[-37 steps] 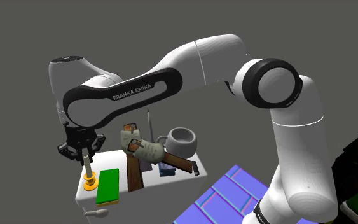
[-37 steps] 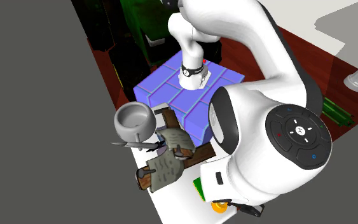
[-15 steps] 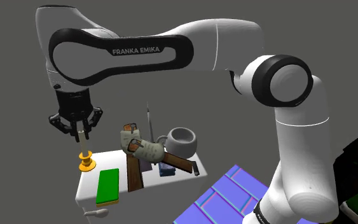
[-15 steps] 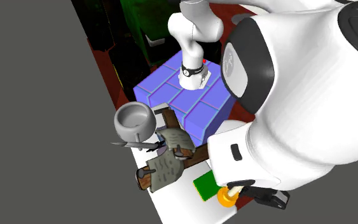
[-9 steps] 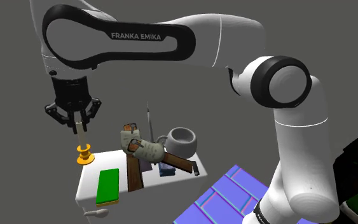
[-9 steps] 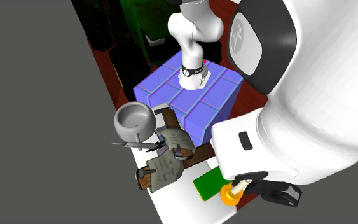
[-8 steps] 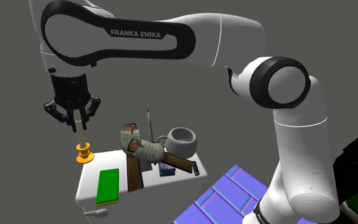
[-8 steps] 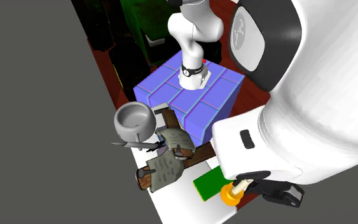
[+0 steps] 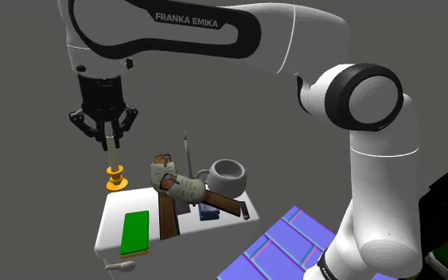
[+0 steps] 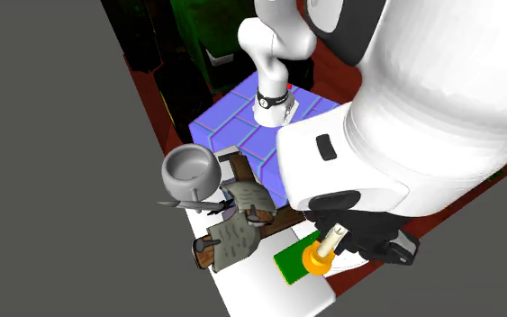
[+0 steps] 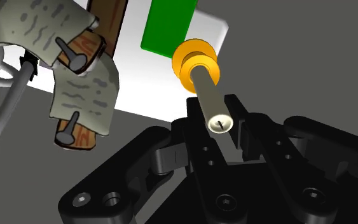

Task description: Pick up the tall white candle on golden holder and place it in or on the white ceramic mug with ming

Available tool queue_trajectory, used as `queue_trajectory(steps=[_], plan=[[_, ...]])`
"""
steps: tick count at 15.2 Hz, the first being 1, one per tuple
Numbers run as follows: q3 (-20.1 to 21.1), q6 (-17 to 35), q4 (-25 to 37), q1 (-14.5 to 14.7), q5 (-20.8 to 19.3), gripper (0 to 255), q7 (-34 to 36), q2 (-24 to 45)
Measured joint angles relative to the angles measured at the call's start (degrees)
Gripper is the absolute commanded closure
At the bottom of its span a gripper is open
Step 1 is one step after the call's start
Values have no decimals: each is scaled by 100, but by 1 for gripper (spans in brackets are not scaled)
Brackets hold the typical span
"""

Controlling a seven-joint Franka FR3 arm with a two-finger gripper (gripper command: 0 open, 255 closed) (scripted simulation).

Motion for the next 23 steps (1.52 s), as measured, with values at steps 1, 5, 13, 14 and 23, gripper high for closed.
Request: queue_trajectory(steps=[1,5,13,14,23], plan=[[-3,13,-142,-109,64,255,-91,-147],[-63,331,-1250,-694,467,255,-595,-1022],[-473,504,-2539,-1471,1044,255,-1764,-2270],[-553,537,-2740,-1558,1117,255,-1933,-2452],[-1273,411,-3465,-2110,1338,255,-3248,-3322]])
